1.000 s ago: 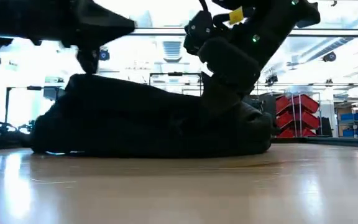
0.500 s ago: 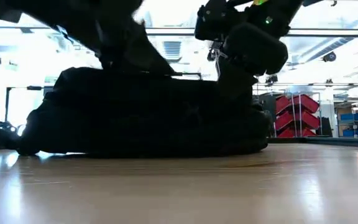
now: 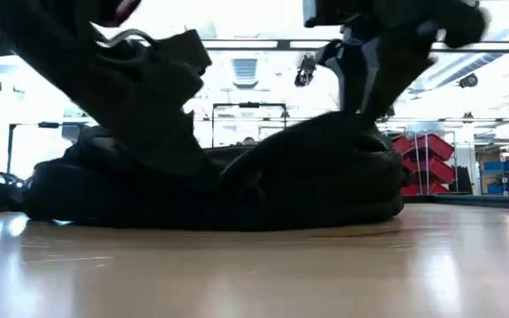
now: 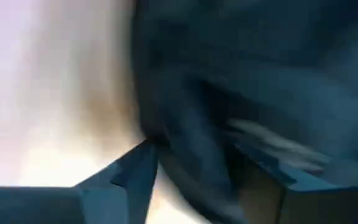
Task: Unpack backpack
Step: Open the black backpack
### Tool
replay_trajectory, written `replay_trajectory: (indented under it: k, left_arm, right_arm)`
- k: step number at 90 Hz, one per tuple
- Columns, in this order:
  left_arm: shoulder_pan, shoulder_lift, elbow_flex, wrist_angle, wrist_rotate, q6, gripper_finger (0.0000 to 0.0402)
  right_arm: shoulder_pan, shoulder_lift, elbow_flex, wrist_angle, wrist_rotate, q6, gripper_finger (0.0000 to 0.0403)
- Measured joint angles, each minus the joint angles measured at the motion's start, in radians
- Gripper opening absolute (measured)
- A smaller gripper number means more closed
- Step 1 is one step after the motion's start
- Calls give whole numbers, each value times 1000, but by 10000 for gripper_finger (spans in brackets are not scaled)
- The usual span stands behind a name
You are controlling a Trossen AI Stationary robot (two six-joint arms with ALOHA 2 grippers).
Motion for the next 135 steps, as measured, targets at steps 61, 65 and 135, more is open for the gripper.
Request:
replay_trajectory:
  k: [61, 65, 135]
  left_arm:
    - [109, -217, -3, -296, -182, 283, 0]
    - [138, -239, 1, -302, -142, 323, 0]
    - [34, -46, 82, 432, 144, 514, 0]
  right_arm:
    - [43, -9, -265, 587, -375, 364, 170]
    - [59, -13, -235, 584, -383, 320, 166]
    - [391, -232, -174, -116, -97, 627, 86]
